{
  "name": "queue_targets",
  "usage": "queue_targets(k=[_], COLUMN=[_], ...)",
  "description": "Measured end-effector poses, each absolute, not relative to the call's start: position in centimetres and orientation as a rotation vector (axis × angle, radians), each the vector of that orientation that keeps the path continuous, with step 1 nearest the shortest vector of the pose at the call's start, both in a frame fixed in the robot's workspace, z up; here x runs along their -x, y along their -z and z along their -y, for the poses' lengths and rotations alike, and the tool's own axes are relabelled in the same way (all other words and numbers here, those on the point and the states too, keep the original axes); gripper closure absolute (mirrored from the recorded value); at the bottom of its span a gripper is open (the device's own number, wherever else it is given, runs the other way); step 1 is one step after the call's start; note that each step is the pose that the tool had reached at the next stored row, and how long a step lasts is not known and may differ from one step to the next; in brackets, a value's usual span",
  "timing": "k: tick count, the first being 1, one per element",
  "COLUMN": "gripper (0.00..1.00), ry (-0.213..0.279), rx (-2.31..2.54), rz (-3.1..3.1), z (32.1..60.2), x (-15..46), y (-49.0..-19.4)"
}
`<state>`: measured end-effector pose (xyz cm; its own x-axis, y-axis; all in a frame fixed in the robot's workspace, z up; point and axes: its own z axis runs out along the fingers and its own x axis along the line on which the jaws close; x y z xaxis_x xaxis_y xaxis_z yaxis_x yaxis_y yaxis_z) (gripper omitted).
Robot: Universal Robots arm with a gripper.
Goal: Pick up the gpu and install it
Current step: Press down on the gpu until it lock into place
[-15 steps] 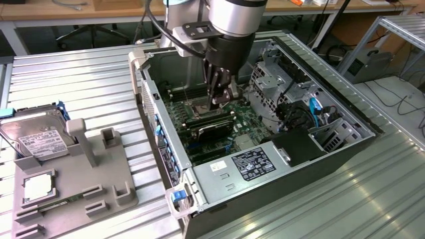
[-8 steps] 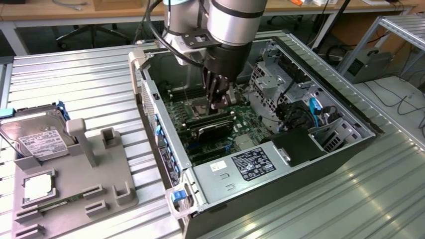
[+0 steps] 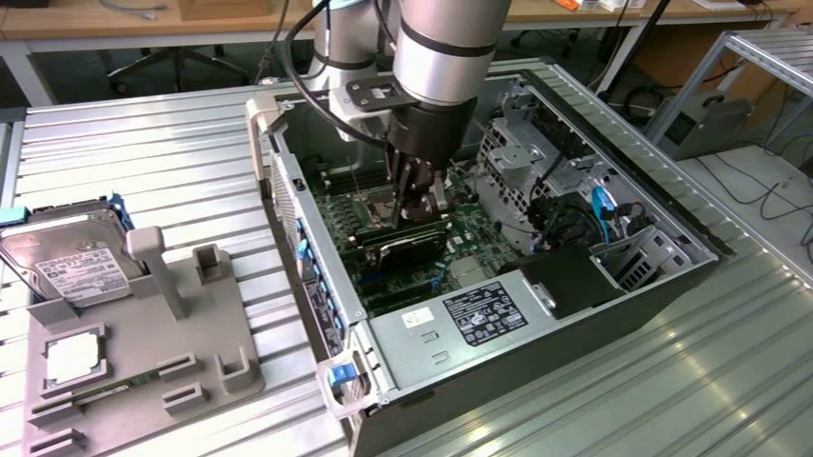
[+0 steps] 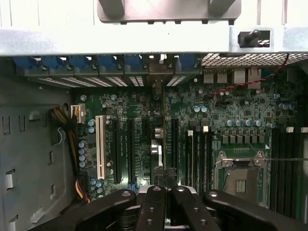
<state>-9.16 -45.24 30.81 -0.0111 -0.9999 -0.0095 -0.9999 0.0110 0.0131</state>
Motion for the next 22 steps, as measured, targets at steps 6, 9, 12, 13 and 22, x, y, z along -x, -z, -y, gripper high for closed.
queue_targets(k=[6, 9, 12, 13, 22], gripper=[0.89, 0.89, 0.89, 0.89, 0.89], ry=[0.025, 0.025, 0.025, 0.025, 0.025], rx=[-2.208, -2.207, -2.207, -2.207, -2.208], rz=[2.232, 2.232, 2.232, 2.232, 2.232], z=[44.7, 44.6, 44.6, 44.6, 44.6], x=[9.3, 9.3, 9.4, 9.4, 9.7], y=[-30.5, -29.9, -29.3, -29.1, -27.2])
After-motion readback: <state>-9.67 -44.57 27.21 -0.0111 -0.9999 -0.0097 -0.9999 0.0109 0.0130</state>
